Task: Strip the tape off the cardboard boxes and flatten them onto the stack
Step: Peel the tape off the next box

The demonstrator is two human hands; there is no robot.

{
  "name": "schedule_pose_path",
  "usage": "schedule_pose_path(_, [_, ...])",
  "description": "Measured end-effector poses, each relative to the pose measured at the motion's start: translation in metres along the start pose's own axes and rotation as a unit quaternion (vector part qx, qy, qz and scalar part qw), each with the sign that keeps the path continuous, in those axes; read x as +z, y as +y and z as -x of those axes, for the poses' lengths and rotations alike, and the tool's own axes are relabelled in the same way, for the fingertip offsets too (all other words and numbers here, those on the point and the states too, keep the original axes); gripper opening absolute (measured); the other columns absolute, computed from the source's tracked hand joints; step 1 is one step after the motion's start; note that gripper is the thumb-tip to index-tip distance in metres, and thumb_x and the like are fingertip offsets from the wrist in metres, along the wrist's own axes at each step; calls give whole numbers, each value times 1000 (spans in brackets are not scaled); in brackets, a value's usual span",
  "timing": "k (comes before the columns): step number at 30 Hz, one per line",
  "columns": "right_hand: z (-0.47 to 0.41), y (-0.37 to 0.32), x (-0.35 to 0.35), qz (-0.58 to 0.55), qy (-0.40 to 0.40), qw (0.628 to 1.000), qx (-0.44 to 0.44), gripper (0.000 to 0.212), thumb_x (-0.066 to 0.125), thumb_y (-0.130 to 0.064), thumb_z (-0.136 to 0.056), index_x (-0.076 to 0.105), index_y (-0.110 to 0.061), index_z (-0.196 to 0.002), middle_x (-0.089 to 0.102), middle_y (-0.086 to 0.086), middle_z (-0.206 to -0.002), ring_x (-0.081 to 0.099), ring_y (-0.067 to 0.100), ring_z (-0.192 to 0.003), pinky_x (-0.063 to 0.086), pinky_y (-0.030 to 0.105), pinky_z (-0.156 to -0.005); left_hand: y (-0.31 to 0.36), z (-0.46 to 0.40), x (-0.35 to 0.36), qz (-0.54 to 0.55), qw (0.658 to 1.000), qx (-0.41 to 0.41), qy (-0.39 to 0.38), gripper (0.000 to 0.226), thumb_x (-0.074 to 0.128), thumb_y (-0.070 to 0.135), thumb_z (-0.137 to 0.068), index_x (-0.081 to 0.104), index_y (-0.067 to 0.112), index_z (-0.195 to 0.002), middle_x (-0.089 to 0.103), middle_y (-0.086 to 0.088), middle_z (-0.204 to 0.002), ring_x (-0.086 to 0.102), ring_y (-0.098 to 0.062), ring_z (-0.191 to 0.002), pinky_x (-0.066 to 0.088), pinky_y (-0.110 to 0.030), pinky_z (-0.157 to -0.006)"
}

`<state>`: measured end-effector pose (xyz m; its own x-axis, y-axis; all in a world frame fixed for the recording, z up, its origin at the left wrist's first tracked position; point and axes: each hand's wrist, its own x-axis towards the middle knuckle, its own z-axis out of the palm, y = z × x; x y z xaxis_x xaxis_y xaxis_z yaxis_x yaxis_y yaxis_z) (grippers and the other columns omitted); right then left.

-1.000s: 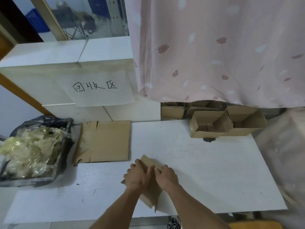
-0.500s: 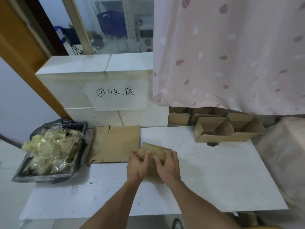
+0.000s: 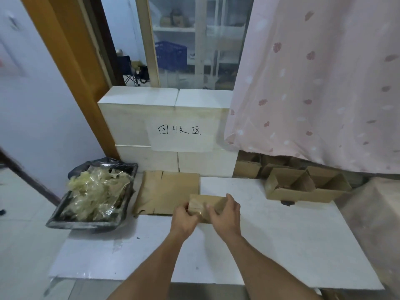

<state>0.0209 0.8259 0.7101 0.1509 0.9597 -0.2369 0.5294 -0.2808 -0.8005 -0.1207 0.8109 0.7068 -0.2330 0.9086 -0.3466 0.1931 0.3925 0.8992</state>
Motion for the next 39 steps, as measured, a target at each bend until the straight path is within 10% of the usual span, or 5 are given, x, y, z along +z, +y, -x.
schedule_pose_path(8, [32, -4, 14, 21, -3, 1000, 19, 84, 63, -53, -85, 19, -26, -152, 24, 0, -150, 40, 25, -134, 43, 38, -104, -24, 14, -19, 15, 999, 28, 18, 33, 82, 32, -79, 67, 19, -105, 73, 4, -96, 70, -12, -89, 58, -30, -81])
schedule_pose_path(39, [144, 25, -24, -64, -13, 991, 113, 92, 61, -79, -69, 31, -26, -138, 20, 4, -144, 44, 33, -121, 45, 44, -95, -25, 151, 4, -125, 975, 179, 45, 79, 77, 39, -78, 40, 35, -147, 32, 16, -144, 36, -5, -132, 41, -30, -108])
